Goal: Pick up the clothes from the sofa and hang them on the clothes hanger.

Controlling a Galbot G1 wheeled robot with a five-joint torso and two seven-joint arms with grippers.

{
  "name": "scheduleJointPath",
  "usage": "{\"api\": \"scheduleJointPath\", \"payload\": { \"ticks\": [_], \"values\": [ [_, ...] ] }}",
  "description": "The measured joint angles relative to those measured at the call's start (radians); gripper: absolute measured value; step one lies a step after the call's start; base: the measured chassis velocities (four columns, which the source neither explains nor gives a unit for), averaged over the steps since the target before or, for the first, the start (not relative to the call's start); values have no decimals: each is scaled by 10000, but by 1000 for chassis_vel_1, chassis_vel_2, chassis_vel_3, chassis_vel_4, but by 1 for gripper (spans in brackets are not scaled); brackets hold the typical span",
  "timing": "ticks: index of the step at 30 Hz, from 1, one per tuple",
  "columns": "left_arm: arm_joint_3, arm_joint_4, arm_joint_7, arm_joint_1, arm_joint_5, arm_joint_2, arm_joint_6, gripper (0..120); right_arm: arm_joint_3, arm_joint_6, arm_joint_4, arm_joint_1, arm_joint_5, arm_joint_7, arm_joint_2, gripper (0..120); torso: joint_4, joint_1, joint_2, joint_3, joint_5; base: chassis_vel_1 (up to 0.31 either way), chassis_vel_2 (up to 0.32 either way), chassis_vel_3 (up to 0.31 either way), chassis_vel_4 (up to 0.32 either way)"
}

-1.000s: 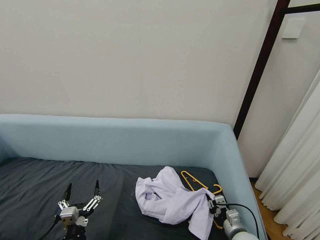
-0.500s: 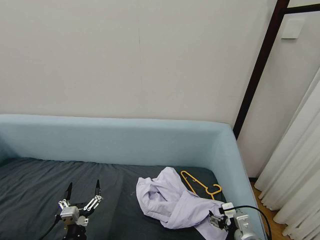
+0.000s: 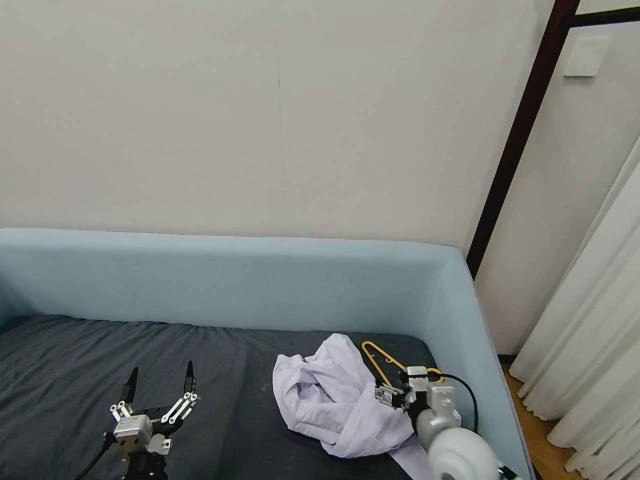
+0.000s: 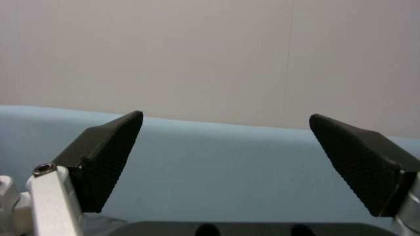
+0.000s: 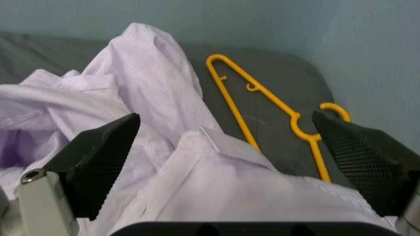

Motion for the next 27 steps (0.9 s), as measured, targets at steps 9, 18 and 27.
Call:
{"api": "scheduleJointPath", "payload": {
  "ticks": [9,18,27],
  "values": [
    [-207,75,-1,38,14,-55,3,100,-1340,19,-2647,1332,-1909,1036,1574,100,-1,0,0,0,-4,0,0,0,0],
    [-383,168,-15,143,-35,-119,-193,100,-1817,164,-4822,1234,-3346,1677,3099,100,-2,0,1,-2,-2,0,0,0,0],
    [-348,227,-24,133,-30,-157,-267,100,-1903,146,-5427,955,-4142,2022,3481,100,-2,0,1,-1,1,0,0,0,0]
  ]
}}
